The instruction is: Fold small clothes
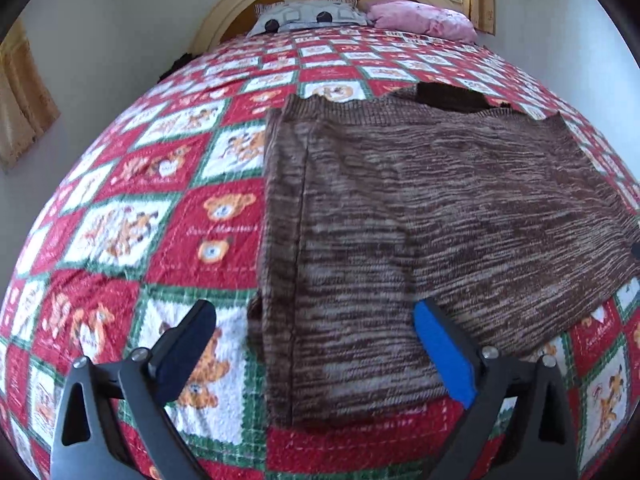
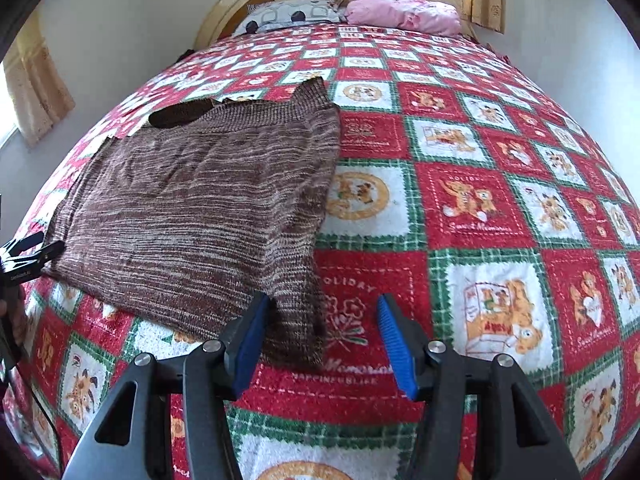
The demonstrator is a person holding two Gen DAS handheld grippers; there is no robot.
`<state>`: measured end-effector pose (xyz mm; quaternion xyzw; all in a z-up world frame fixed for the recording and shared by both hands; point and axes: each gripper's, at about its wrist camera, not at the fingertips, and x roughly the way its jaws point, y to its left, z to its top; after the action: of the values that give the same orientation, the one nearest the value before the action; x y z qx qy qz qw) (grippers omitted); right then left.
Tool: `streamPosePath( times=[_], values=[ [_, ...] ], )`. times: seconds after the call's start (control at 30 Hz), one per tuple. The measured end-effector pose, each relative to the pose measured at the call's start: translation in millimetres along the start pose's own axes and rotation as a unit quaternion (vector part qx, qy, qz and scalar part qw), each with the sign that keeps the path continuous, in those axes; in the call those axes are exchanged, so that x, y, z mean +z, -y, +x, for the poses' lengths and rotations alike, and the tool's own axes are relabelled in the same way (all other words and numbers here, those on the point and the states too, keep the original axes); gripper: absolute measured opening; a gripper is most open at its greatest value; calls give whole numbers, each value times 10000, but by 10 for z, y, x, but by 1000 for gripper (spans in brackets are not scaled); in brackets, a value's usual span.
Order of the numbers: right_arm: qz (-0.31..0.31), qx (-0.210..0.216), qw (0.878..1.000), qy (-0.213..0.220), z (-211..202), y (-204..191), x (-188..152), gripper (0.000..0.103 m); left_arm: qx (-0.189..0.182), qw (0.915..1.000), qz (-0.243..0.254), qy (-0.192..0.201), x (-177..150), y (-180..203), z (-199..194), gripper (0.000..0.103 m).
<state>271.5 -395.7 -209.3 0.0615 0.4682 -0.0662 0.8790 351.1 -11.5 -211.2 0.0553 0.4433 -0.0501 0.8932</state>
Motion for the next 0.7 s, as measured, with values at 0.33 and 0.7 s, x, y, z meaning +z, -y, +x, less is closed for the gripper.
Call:
streamPosePath(
  times=[0.33,0.7],
  values=[
    [-447,-381,9979,283,-372,-330,-52,56,-117,9999,105,27,-180,-162,-143,103],
    [-1874,85,9798,688,-468,-1646,50,61,106,9995,294,41,-218,-388,-234,103]
  ],
)
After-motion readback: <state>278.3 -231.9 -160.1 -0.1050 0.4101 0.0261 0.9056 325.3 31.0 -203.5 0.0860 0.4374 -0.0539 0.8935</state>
